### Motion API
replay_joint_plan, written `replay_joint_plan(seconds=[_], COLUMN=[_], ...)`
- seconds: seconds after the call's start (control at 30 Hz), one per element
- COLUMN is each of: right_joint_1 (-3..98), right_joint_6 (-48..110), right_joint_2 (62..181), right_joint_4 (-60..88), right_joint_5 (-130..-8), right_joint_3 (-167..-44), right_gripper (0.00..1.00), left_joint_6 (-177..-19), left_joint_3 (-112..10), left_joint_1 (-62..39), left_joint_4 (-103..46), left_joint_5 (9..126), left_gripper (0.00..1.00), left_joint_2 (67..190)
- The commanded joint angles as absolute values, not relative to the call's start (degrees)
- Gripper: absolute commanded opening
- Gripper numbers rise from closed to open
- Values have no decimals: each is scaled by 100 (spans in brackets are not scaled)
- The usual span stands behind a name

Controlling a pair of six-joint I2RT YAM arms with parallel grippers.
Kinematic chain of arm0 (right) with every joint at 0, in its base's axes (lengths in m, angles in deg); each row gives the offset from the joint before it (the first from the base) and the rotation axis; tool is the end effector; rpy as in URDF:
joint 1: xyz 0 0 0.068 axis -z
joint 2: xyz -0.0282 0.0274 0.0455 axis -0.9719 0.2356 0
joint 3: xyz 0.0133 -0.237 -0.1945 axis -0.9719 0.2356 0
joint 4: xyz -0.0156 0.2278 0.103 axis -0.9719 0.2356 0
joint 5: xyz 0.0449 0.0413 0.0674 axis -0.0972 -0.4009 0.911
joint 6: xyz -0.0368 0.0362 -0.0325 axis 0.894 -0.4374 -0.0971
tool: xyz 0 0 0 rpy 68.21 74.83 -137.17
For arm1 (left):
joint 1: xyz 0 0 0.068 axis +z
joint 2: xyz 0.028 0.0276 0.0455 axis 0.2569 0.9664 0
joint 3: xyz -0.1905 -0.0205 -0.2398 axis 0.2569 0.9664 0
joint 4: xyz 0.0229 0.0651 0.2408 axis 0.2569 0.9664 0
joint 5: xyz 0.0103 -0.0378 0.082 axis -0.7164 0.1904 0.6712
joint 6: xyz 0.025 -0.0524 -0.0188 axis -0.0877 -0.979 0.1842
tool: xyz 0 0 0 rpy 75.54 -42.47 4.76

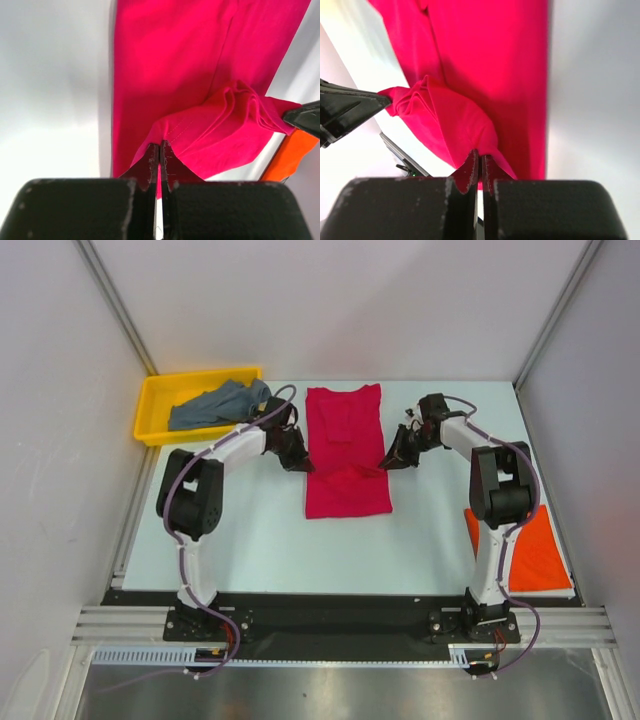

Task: Fold and stack the t-shirts
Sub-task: Fold the tshirt

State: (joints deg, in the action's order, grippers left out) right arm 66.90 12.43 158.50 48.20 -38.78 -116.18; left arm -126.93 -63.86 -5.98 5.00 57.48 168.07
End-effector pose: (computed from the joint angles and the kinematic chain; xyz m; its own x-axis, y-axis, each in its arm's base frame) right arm 0.4244 0.0990 0.2066 -0.9752 0.1825 -0.1251 0.0503 0.7336 0.6777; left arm 0.4002 -0.1677 0.2177 -0.9341 -0.3040 -0.1872 -0.1688 0.8380 -0.5189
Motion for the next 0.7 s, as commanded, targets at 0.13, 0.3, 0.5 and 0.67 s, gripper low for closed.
replay_joint_plan(seconds=[0.13, 0.3, 0.5, 0.67], right_joint_1=[6890, 6961, 6978, 6996], right_joint_6=[1406, 1494, 1486, 1521], right_joint_2=[16238, 16589, 16905, 17091], right_joint_4=[5064, 5256, 5423, 5494], right_joint_5=[-3630, -3543, -3508, -3490], right_joint_3=[-12344, -12782, -13187, -13381], right_gripper=[0, 0, 2, 2], left_joint_6=[-12540, -12426, -12452, -12408], left_joint_3=[-6874, -7313, -7533, -7779], left_joint_1=[-340, -172, -146, -146], left_joint_4=[485, 835, 775, 837], left_joint_5=[5663, 5391, 5268, 5197], left_gripper=[0, 0, 1, 5], left_joint_2=[16912, 17290, 17509, 17721])
